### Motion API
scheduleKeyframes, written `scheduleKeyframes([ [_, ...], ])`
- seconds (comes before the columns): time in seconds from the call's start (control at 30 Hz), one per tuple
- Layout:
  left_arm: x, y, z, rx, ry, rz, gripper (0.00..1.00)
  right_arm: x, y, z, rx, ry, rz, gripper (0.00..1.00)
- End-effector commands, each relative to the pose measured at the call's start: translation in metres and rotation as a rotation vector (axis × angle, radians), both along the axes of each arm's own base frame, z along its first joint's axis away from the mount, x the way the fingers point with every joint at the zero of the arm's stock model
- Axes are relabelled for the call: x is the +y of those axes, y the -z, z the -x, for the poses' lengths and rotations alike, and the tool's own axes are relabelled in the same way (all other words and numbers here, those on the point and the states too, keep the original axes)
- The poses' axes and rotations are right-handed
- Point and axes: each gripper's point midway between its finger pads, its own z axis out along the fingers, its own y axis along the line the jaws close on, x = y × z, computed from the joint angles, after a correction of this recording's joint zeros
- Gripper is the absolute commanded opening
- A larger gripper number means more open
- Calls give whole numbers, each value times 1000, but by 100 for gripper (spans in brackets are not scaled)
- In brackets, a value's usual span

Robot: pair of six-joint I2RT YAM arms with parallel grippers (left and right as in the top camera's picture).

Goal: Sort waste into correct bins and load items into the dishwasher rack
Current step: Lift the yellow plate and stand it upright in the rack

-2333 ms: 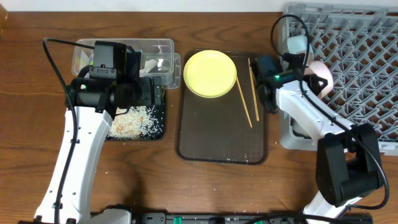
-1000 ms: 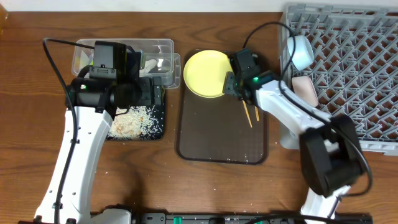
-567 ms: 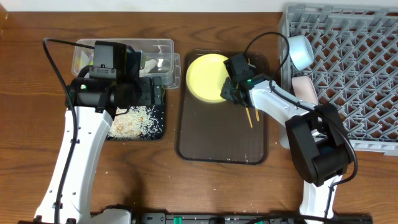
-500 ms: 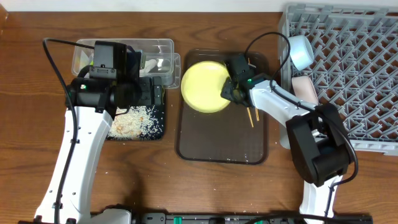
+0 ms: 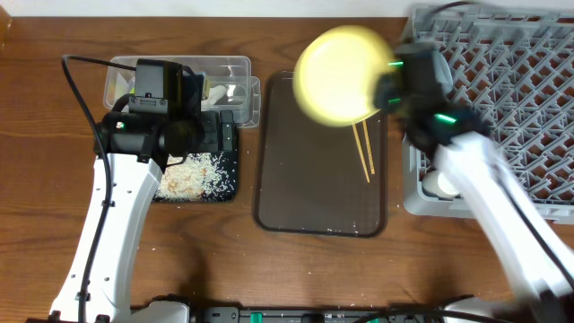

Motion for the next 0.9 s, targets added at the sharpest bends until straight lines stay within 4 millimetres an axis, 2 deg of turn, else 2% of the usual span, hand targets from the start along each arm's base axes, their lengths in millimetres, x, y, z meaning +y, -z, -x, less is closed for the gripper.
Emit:
scheduleKeyframes([
  [0.0,1,-2,-3,-7,-1,-6,91,-97,-69,24,-149,290,283,1],
  [0.1,1,-2,-3,-8,-1,-6,91,-163,-102,52,-173,527,481,1],
  [0.17,1,-2,-3,-7,-1,-6,91,-196,-111,66,-142,644,593,1],
  [0.27,1,-2,-3,-7,-1,-6,91,-227,-102,68,-73,708,661,1],
  [0.37,1,-2,-3,-7,-1,-6,91,-248,-84,62,-10,744,687,1],
  [0.5,1,-2,-3,-8,-1,-6,91,-267,-53,41,94,716,766,1],
  [0.63,1,-2,-3,-8,-1,-6,91,-272,-25,16,180,651,871,1],
  [0.87,1,-2,-3,-8,-1,-6,91,-266,12,-12,208,588,879,1],
])
